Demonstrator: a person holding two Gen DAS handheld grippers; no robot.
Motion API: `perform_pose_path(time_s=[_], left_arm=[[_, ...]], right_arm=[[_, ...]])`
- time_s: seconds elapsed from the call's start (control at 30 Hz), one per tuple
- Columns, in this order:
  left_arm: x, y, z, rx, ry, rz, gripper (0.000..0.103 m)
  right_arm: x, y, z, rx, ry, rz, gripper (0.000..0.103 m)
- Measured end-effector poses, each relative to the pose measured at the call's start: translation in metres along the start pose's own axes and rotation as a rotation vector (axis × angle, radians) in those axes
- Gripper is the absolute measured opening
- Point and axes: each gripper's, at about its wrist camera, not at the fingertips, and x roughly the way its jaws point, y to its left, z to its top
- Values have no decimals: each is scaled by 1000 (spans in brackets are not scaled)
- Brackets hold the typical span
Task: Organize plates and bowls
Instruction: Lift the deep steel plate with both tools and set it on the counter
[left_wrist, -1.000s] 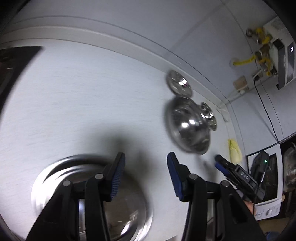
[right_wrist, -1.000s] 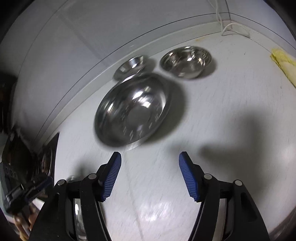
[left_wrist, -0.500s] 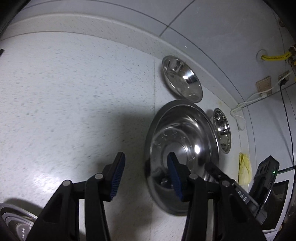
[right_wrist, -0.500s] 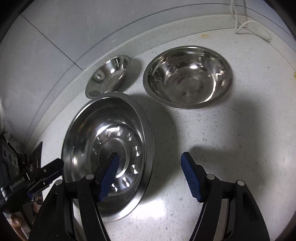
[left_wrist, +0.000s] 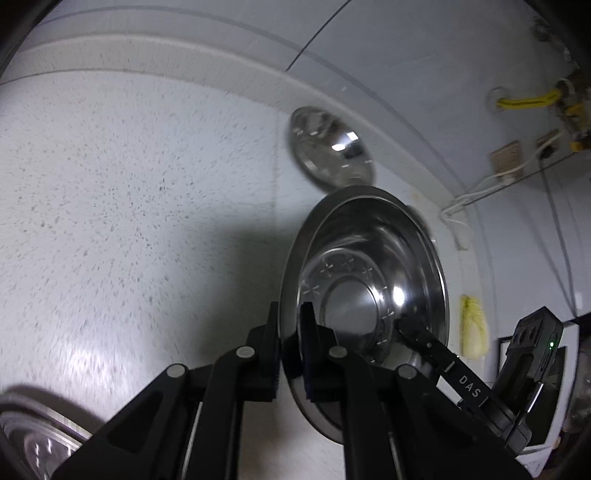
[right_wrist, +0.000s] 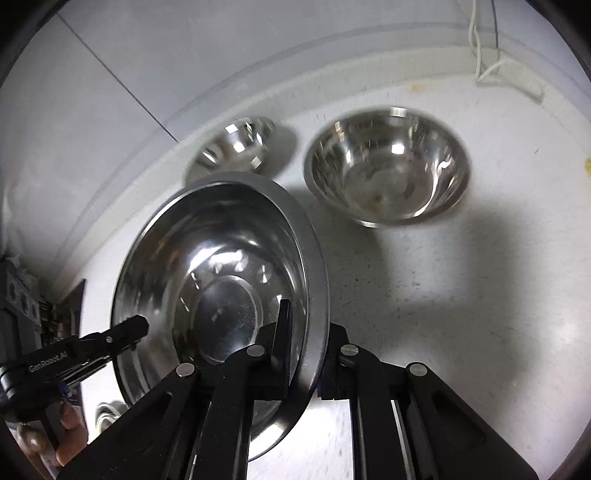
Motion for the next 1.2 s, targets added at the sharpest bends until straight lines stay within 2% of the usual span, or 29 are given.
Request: perform_pose_path(time_s=[0.3,0.53,0.7,0.87,1.0,1.2], left_arm=[[-85,-54,-59,68,-72,-101,8],[-103,-69,-121,99,-60,-112,8],[-83,-59,-170,108,-14,-76,8],[-44,-45,-205,117,42,-10,10],[-19,-40,-217,132,67,35,10],[-2,-36,-219,130,81,72,11]], right_arm=[[-121,16,-31,-61,-141,-31,10],[-172,5,-83,-70,-158,-56,10],[-173,-22,-132,-34,-100,-58,11],[-145,-50,-172,16,-13,-61,11],[-124,-72,-180,51,26,-59,11],[-111,-78,-186,37,48,-49,11]])
